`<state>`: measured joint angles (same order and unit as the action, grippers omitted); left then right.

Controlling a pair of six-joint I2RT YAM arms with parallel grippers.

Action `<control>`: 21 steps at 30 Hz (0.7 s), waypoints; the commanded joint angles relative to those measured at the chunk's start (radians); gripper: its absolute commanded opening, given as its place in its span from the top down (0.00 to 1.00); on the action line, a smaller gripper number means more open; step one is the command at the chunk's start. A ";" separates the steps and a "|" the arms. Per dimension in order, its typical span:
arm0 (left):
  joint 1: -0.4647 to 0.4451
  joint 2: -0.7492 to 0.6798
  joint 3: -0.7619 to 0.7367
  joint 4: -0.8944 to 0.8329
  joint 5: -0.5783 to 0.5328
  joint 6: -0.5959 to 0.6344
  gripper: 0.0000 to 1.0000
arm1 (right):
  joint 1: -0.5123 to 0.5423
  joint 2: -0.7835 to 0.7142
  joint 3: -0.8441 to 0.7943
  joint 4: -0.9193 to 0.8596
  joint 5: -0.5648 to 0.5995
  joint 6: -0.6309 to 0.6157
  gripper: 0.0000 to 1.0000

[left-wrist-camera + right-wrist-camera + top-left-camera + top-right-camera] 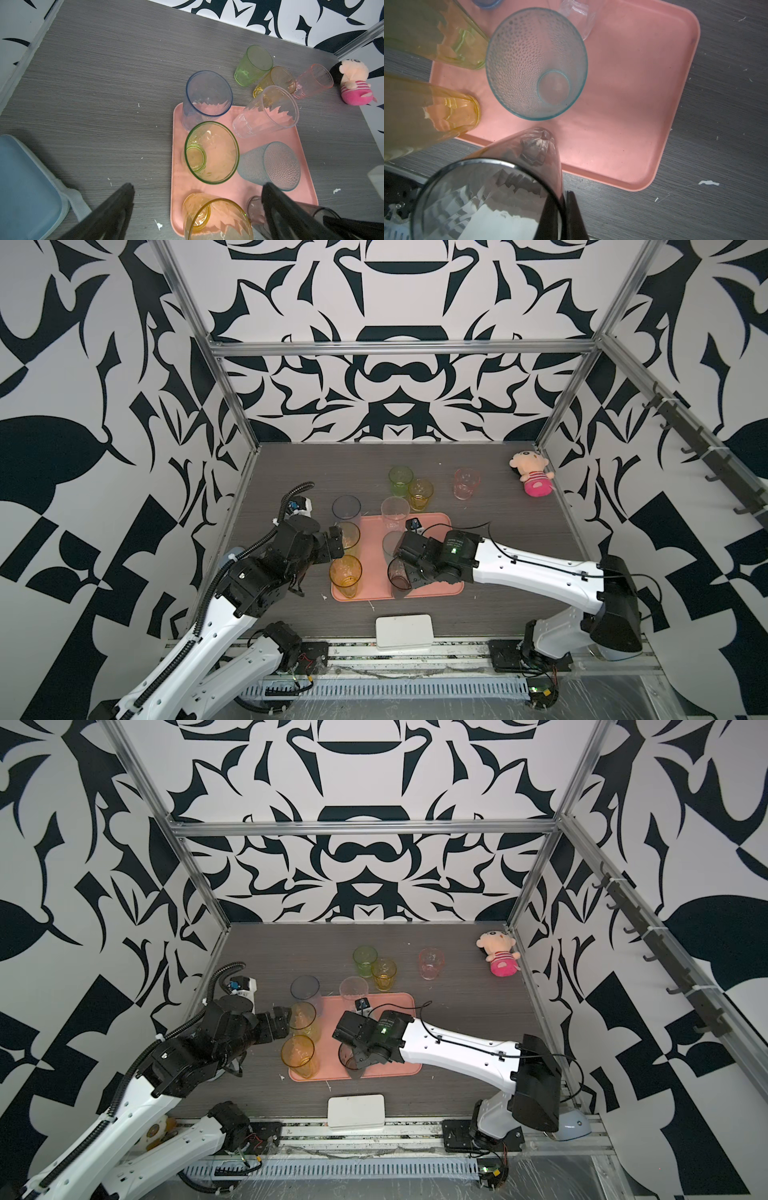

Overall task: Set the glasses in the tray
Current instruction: 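Lower the dark gray cup onto the tray's near corner and open right gripper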

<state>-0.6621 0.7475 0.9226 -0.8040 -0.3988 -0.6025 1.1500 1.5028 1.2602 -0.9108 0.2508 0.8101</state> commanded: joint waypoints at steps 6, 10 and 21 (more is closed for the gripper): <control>0.002 -0.002 -0.013 -0.004 0.009 -0.013 0.01 | 0.008 0.007 0.024 0.012 0.034 0.013 1.00; 0.002 0.000 -0.013 -0.004 0.014 -0.013 0.01 | 0.008 0.013 0.021 0.020 0.040 0.014 1.00; 0.002 0.003 -0.004 -0.006 0.014 -0.006 0.01 | 0.007 0.042 0.018 0.034 0.033 0.019 1.00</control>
<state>-0.6621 0.7506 0.9226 -0.8040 -0.3878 -0.6025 1.1526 1.5463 1.2602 -0.8879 0.2752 0.8139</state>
